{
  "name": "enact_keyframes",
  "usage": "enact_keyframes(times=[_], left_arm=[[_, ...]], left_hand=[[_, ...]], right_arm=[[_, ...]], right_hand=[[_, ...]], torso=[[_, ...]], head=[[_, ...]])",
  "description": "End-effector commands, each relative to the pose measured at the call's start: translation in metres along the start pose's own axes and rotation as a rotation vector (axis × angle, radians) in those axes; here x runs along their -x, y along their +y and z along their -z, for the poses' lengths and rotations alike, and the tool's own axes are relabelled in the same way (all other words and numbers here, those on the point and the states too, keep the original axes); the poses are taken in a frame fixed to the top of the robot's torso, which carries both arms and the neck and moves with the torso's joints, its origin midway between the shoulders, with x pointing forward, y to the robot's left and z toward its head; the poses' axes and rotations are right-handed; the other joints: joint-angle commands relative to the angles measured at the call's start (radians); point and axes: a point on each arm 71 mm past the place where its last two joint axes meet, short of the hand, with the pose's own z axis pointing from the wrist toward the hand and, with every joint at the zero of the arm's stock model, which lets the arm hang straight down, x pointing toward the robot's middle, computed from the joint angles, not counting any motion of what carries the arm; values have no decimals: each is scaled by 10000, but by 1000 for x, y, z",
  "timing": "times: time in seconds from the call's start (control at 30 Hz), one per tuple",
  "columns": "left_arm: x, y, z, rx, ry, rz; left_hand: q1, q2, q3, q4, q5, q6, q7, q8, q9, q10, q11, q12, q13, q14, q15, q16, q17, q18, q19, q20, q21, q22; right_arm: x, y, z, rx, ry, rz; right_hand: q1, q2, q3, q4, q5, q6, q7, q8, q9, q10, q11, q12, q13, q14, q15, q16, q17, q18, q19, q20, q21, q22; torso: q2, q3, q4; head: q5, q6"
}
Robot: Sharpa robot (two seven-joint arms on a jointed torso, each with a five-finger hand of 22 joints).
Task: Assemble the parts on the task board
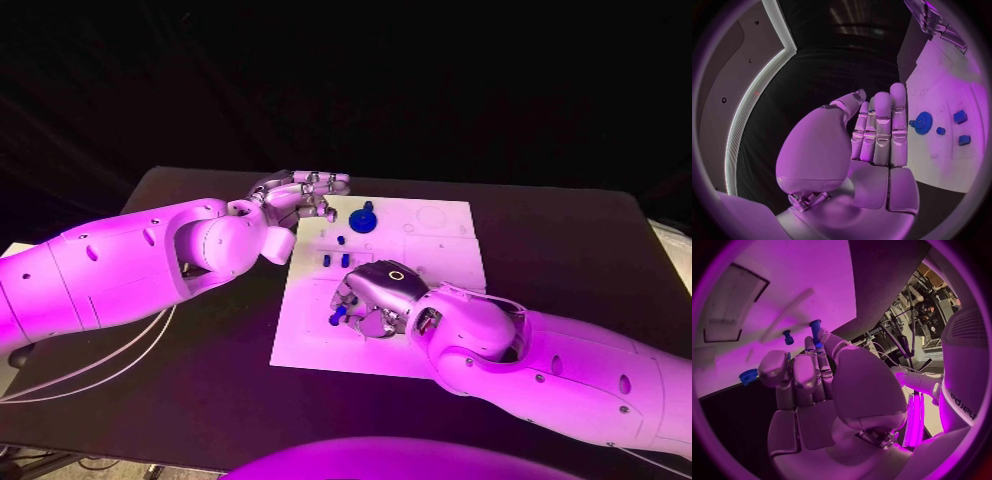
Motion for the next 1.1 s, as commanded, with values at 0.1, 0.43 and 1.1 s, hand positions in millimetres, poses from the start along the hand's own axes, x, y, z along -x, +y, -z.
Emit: enact_keyframes(times=[0.1,0.43,1.1], left_arm=[[-3,-1,0,-39,224,21],[-3,-1,0,-24,218,20],[0,0,0,51,221,21]], left_hand=[[11,116,-37,-22,-35,-2,41,48,-9,-42,-5,47,-15,-85,-15,-37,-10,116,-66,-7,-37,-9],[11,116,-37,-22,-35,-2,41,48,-9,-42,-5,47,-15,-85,-15,-37,-10,116,-66,-7,-37,-9],[-4,112,-61,-23,-40,-26,53,40,-14,-64,7,57,-19,-91,-5,-36,-28,114,-67,0,-50,-22]], right_arm=[[-14,3,-1,115,1246,950],[-9,7,-2,316,339,582],[39,-33,52,-657,-1664,-1562]], right_hand=[[-182,-49,30,34,8,66,19,-7,16,53,-1,-72,-10,180,25,-84,-57,-38,-65,32,-17,-50],[-809,-846,-1206,293,138,-1976,307,-176,-213,-1968,405,-220,-13,-128,329,-970,-1173,177,-799,320,-820,-1336],[-13,-262,-2515,531,598,-1828,413,-108,-154,-1634,352,723,57,-109,314,-1259,-1600,216,-742,337,-1042,-1617]], torso=[[-4,-5,0],[-1,-3,2],[-45,8,-73]], head=[[-1,-8],[-3,-3],[-300,141]])
